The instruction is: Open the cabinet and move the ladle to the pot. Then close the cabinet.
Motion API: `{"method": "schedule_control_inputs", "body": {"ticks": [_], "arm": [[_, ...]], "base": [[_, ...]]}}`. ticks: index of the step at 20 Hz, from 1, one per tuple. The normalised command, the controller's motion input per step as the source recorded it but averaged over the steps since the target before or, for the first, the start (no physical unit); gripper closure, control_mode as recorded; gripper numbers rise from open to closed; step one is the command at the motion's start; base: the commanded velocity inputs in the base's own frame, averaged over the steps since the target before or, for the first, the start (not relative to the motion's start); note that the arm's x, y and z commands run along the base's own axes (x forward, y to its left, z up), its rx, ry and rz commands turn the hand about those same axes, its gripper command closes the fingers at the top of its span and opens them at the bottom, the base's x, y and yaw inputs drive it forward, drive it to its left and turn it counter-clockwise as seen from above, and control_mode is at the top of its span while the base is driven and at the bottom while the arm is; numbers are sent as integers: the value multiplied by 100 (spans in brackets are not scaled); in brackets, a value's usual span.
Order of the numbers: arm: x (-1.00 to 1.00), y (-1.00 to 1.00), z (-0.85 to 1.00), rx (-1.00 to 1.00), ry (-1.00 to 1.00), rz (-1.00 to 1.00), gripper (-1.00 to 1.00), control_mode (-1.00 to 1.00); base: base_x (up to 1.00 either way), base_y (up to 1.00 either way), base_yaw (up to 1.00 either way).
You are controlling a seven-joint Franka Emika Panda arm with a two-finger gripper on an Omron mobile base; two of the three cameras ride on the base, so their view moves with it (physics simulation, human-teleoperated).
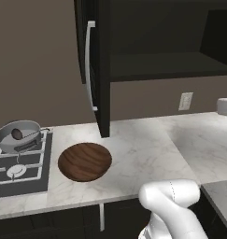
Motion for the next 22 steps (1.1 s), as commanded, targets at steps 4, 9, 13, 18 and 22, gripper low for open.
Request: {"method": "schedule_control_inputs", "body": {"ticks": [4, 9, 13, 18, 22], "arm": [[-43, 0, 0, 9, -5, -6, -100, -100], [-4, 0, 0, 23, -12, -20, -100, -100], [-2, -7, -1, 30, -17, -21, -100, -100], [-9, -27, 0, 30, -9, -11, -100, -100], [-17, -33, 0, 27, -4, -3, -100, -100]], "base": [[0, 0, 0], [0, 0, 0], [0, 0, 0], [0, 0, 0], [0, 0, 0]]}}
